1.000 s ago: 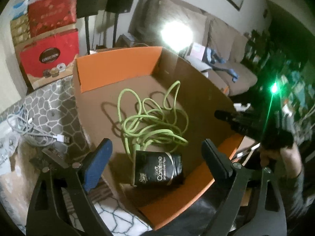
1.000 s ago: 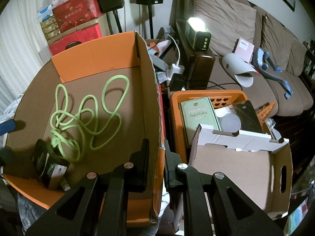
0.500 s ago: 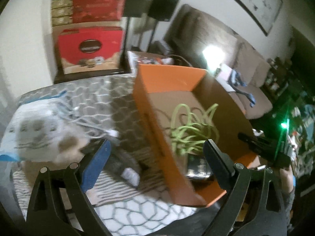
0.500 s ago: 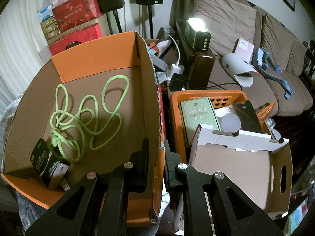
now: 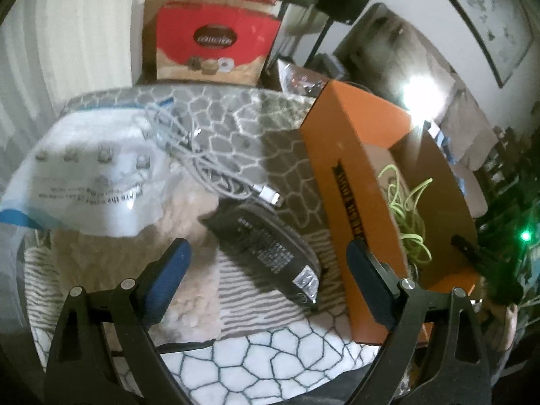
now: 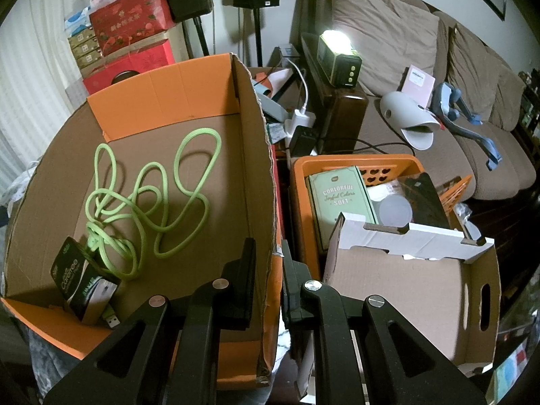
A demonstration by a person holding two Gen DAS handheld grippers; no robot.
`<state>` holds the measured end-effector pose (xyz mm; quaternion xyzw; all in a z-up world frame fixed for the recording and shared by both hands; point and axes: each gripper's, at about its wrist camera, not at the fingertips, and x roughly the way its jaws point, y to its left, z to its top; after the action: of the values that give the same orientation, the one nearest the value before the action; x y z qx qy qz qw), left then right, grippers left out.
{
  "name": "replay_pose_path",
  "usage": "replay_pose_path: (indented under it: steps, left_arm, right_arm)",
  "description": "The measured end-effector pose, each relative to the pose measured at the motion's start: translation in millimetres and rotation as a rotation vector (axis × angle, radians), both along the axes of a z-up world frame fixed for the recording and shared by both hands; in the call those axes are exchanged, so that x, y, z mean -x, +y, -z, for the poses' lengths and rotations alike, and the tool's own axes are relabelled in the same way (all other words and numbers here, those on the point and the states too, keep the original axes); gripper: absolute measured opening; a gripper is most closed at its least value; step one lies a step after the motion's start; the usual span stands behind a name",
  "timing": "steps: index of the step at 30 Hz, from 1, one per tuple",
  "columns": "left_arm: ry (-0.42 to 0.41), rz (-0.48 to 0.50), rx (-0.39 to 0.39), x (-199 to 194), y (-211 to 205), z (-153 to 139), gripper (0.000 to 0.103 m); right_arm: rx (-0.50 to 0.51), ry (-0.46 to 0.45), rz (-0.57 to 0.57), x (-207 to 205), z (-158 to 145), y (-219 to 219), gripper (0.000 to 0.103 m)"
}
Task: Organize objects
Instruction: 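Return the left tool to the table and grasp the black pouch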
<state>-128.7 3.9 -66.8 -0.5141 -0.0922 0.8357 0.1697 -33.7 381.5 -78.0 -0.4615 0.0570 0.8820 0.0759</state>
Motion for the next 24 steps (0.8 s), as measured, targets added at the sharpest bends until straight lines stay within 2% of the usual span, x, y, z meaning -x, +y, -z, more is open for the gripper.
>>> replay_pose_path:
  steps: [8,13,19,24]
  left_arm:
    - [-0.119,-0.046,-0.055,11.0,-1.4,31.5,0.085]
    - [-0.133,-0.081,-0.073,14.9,0.1,35.6,0.084]
    - [-0.15,-0.079,-0.078,19.3,9.4,36.9,0.065]
    - [-0.173,-0.068,-0.061,20.9,23.1,45.0,0.065]
  right_arm:
    - [0.0,0.0,0.0,-0.1,0.1,-0.1,0.011]
    - [-0.001,0.0,0.0,-0.1,0.1,-0.1,0.011]
    - [-0.001,0.0,0.0,-0.7,-0.1,0.3,0.011]
    - [-0.001,0.0,0.0,-0.7,0.0,0.2,0.011]
